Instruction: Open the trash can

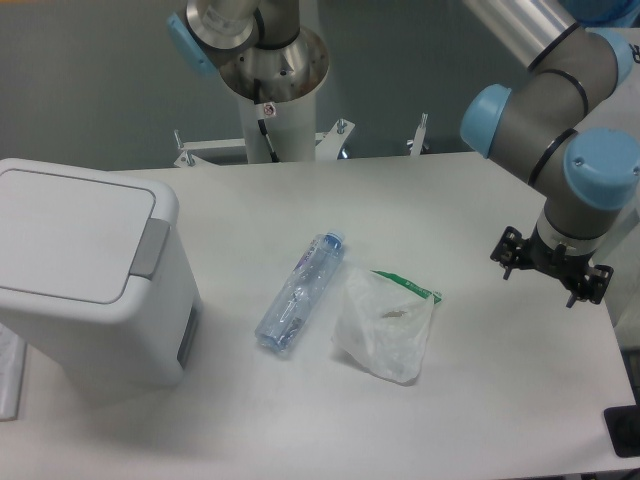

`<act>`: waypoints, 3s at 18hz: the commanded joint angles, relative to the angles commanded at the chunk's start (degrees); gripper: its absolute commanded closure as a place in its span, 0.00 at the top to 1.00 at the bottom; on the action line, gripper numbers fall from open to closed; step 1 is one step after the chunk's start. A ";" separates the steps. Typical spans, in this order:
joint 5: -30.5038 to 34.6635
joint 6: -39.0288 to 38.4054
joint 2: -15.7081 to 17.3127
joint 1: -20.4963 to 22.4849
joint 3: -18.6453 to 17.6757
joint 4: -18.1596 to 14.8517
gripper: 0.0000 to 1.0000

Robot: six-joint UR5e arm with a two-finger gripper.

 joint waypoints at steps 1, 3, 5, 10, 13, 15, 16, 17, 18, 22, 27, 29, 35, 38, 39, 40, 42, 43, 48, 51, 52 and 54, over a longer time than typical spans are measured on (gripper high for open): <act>0.00 0.00 0.00 0.26 -0.09 0.17 1.00; -0.53 0.00 0.26 0.35 0.00 0.26 1.00; -1.66 0.00 0.35 0.18 -0.35 1.40 1.00; -6.24 -1.57 0.97 0.97 -1.76 2.72 1.00; -7.20 -5.78 1.58 1.14 -1.76 2.64 1.00; -8.69 -9.04 1.85 0.97 -1.76 2.64 1.00; -9.14 -9.23 1.93 0.97 -1.76 2.64 1.00; -9.84 -9.23 2.28 1.14 -1.76 2.64 1.00; -10.71 -9.32 2.55 1.14 -1.76 2.64 1.00; -15.63 -8.70 5.00 1.50 -4.38 2.73 1.00; -19.50 -13.17 6.76 1.41 -5.54 2.64 1.00; -22.31 -17.21 7.47 1.06 -5.62 2.38 1.00; -29.43 -27.23 10.72 -2.11 -7.65 2.11 1.00; -36.80 -33.81 11.77 -3.07 -7.65 2.11 1.00; -39.70 -36.36 12.56 -3.42 -7.65 2.11 1.00; -42.34 -38.65 13.18 -4.12 -7.56 2.11 1.00; -45.34 -42.08 14.50 -4.92 -7.65 2.11 1.00; -46.22 -43.40 15.37 -5.97 -7.65 2.11 1.00; -45.80 -46.32 20.12 -11.06 -9.83 2.37 1.00; -45.88 -46.32 23.63 -13.88 -12.47 2.55 1.00; -45.88 -46.06 25.73 -14.58 -14.48 2.81 1.00; -45.88 -46.14 29.51 -14.94 -18.79 4.82 1.00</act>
